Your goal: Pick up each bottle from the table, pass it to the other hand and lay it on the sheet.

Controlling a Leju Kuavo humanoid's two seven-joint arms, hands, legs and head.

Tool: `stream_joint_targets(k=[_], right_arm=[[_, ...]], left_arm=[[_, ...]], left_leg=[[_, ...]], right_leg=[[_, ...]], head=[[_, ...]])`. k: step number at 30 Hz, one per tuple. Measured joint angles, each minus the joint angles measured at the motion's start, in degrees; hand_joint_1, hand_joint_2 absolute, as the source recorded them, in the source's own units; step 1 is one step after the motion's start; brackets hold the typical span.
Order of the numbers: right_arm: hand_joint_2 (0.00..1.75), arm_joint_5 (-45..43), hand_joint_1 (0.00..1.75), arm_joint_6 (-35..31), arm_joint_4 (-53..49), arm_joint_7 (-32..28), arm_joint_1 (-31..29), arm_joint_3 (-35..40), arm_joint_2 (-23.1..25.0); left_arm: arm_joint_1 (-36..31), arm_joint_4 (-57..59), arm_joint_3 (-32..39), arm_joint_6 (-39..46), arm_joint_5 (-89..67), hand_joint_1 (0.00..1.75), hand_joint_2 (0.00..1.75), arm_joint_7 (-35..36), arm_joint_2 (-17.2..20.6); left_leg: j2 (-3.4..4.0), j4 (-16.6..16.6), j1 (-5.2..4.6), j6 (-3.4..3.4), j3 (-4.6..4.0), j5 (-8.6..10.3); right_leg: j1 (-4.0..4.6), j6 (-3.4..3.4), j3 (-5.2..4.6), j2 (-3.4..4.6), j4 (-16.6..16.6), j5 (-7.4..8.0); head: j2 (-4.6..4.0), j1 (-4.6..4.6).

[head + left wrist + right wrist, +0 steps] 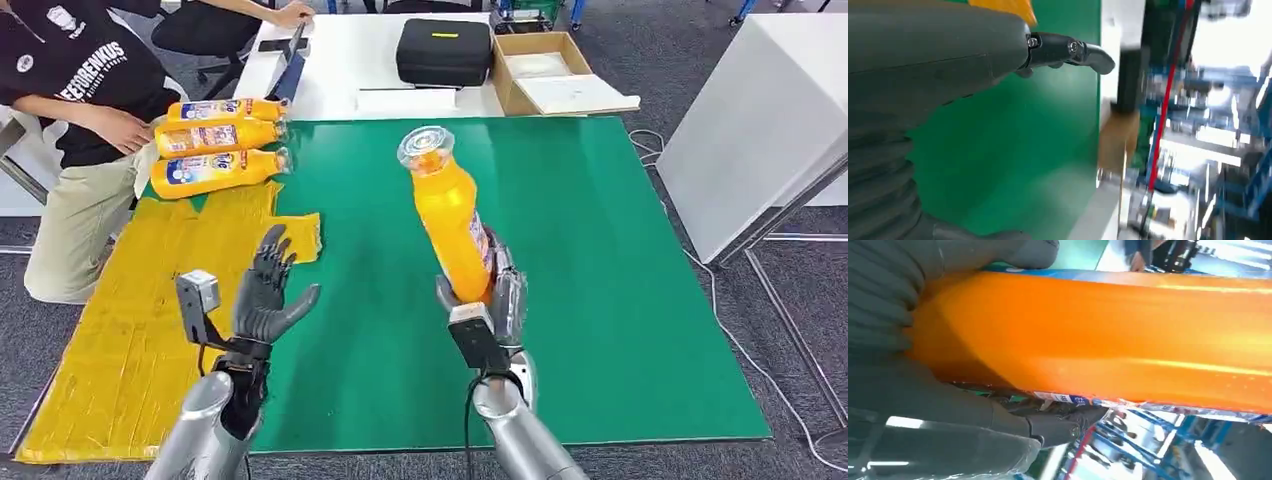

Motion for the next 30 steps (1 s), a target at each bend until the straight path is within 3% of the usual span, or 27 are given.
stream_joint_targets(k=[12,30], right_arm=[[1.75,1.6,1.75,0.0,-3.1,-0.2,0.1,0.0,4.2],[1.75,6.5,1.75,0.0,-1.3,-0.2,0.1,1.2,5.5]], left_arm=[[-7.1,-1.2,-11.7,-0.5,0.1,0.0,1.75,5.1,-1.1],[-11.4,-2.0,-14.5,0.9,4.4,0.0,1.75,6.3,-1.6]], left_leg=[[-0.06,0.0,-0.02,0.0,-0.1,0.0],[-0.06,0.0,0.0,0.0,-0.1,0.0]], right_leg=[[0.0,0.01,0.0,-0.01,0.0,-0.01],[0.0,0.0,-0.01,0.0,0.0,-0.01]], head=[[0.0,0.02],[0.0,0.02]])
